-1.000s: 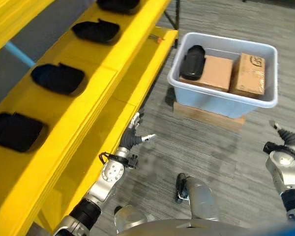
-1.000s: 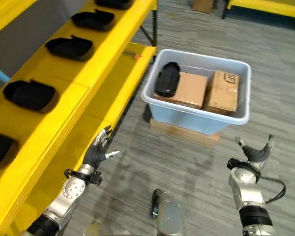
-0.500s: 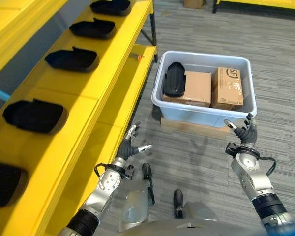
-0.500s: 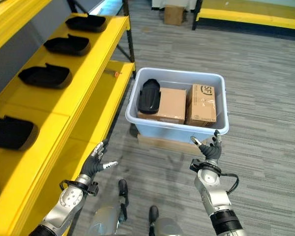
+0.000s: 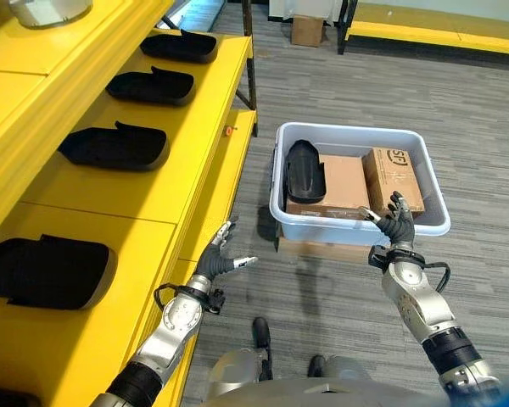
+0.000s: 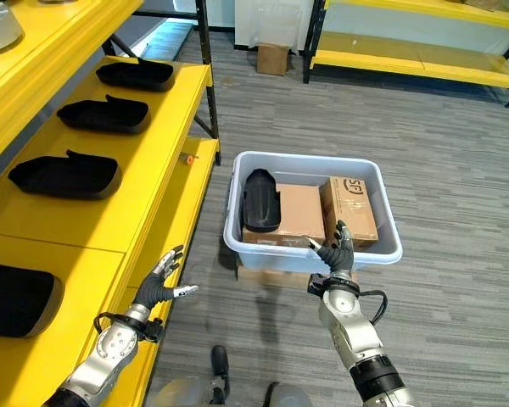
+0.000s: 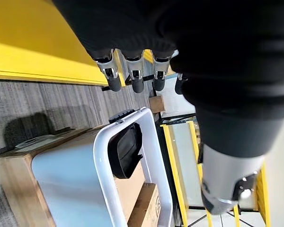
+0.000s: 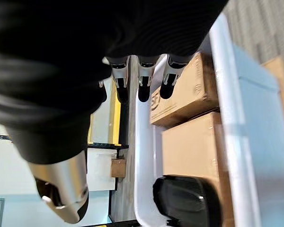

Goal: Move parts from the plastic box to the shelf.

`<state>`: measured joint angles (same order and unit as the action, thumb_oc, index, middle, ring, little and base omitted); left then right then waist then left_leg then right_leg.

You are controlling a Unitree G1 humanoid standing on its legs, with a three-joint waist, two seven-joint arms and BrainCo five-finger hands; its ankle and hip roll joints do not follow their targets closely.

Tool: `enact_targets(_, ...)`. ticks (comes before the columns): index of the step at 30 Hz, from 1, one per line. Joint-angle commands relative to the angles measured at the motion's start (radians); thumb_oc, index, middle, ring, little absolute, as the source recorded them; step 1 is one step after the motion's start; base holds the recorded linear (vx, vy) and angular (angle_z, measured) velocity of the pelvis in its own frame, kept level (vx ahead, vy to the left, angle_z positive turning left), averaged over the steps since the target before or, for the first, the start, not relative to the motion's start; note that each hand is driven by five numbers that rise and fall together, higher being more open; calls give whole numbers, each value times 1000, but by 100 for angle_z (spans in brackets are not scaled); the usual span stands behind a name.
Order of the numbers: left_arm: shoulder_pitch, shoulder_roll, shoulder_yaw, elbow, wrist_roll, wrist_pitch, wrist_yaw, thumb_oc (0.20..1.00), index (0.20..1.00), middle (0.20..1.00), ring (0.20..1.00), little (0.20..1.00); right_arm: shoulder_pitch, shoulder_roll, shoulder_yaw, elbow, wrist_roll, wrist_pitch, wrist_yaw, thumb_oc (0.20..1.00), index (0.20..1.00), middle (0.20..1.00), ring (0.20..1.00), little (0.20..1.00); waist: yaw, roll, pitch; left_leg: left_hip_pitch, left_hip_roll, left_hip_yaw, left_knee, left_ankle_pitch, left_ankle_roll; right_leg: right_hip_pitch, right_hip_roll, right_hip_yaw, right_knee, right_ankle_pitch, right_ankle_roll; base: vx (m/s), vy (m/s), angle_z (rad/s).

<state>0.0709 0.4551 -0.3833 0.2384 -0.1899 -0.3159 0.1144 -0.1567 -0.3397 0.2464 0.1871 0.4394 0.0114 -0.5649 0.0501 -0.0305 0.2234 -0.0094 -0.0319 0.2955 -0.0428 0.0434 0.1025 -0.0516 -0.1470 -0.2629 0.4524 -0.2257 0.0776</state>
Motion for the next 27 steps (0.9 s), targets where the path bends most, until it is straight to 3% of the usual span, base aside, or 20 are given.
enact_targets(1,6,-11,2,-27,26,-62,2,1000,1000,1000,1000,1000,-36,-5,-16,-16,-36,-35,-35,1000,1000,1000,1000,1000,15,13,-17,51,42,10,65,-100,-44,-10,-33,-76,43,196,38,185,-26,-42)
enact_targets(3,0,-10,-3,-30,-2,-64,9,1000,1000,1000,1000,1000,-45,2,-9,-7,-46,-33,-29,1000,1000,1000,1000,1000,13,18,-9,77,55,9,67,-106,-53,-3,-56,-82,-35,222,40,130,-132,-7)
enact_targets(6,-1,-12,-7,-42,-13,-51,34,1000,1000,1000,1000,1000,-39,12,-1,-15,-66,-29,-27,1000,1000,1000,1000,1000,6,9,-4,108,59,19,61,-105,-63,-18,-115,-84,-221,371,64,118,-228,-19)
enact_targets(7,0,-10,-10,-42,-27,-54,45,1000,1000,1000,1000,1000,-34,16,1,-18,-75,-24,-16,1000,1000,1000,1000,1000,3,-3,-1,125,57,16,61,-123,-68,-29,-168,-69,-298,468,98,192,-263,-9)
enact_targets(10,5,-4,-13,-41,-23,-62,65,1000,1000,1000,1000,1000,-33,29,2,-18,-94,2,-16,1000,1000,1000,1000,1000,7,-16,3,163,81,9,58,-167,-83,-50,-246,-49,-390,578,157,267,-337,6)
enact_targets(11,11,-4,-16,-41,-19,-72,76,1000,1000,1000,1000,1000,-32,36,0,-17,-102,17,-15,1000,1000,1000,1000,1000,10,-24,9,167,94,20,62,-163,-88,-57,-268,-61,-417,610,158,354,-547,9)
enact_targets(12,19,-5,-15,-45,-10,-74,85,1000,1000,1000,1000,1000,-30,34,2,-15,-96,26,-2,1000,1000,1000,1000,1000,14,-20,9,171,124,19,69,-160,-106,-31,-252,-76,-435,556,153,346,-520,12)
enact_targets(18,48,-27,0,-42,-33,-49,61,1000,1000,1000,1000,1000,-28,2,16,-25,-106,68,5,1000,1000,1000,1000,1000,12,-15,-16,133,186,-21,78,-99,-156,23,-179,-67,-442,421,113,255,-297,50)
enact_targets(19,56,-36,6,-44,-37,-61,45,1000,1000,1000,1000,1000,-33,-14,21,-25,-106,75,6,1000,1000,1000,1000,1000,7,-7,-18,127,217,-27,70,-74,-171,36,-146,-67,-423,365,101,236,-273,7)
enact_targets(22,54,-37,6,-58,-38,-76,28,1000,1000,1000,1000,1000,-70,-39,20,6,-111,64,13,1000,1000,1000,1000,1000,1,7,-17,88,273,-34,78,-32,-199,36,-104,-80,-375,284,61,150,-235,6)
enact_targets(27,19,-34,-1,-53,-36,-84,20,1000,1000,1000,1000,1000,-118,-61,35,32,-140,62,18,1000,1000,1000,1000,1000,-11,29,5,46,321,-52,140,5,-215,-15,-72,-75,-260,196,3,81,-160,18)
